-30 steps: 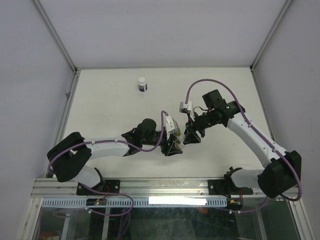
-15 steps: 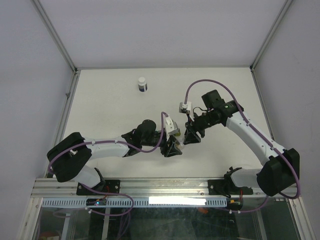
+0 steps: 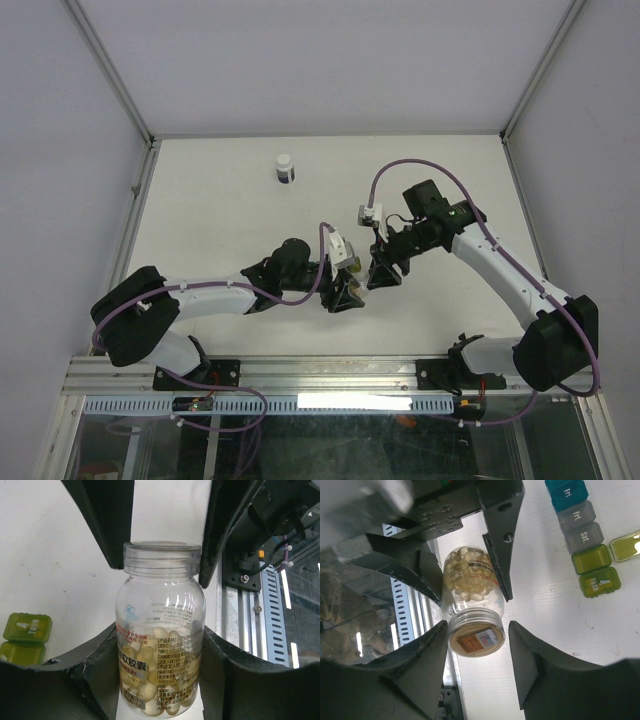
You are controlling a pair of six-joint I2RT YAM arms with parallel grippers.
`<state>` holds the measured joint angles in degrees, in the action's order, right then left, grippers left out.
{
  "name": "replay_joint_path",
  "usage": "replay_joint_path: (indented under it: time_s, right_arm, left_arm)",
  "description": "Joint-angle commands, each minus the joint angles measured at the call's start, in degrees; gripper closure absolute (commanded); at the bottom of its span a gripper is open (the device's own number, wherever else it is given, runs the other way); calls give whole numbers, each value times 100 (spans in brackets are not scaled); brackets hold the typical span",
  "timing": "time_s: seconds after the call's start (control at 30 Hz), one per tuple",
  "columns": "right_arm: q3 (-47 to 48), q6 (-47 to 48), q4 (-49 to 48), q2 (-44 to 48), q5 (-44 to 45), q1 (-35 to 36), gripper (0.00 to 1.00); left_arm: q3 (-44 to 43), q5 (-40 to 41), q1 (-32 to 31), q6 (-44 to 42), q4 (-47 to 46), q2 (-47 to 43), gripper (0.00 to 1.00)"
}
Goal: Sort the pills into containers
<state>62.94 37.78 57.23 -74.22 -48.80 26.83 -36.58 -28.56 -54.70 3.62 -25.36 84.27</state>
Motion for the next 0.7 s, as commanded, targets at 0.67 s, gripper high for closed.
replay_joint_path:
  time_s: [0.67]
  right_arm:
    - [135, -25, 7, 74, -384, -53, 43]
  left_arm:
    - [27, -103, 3, 38, -531, -359, 100]
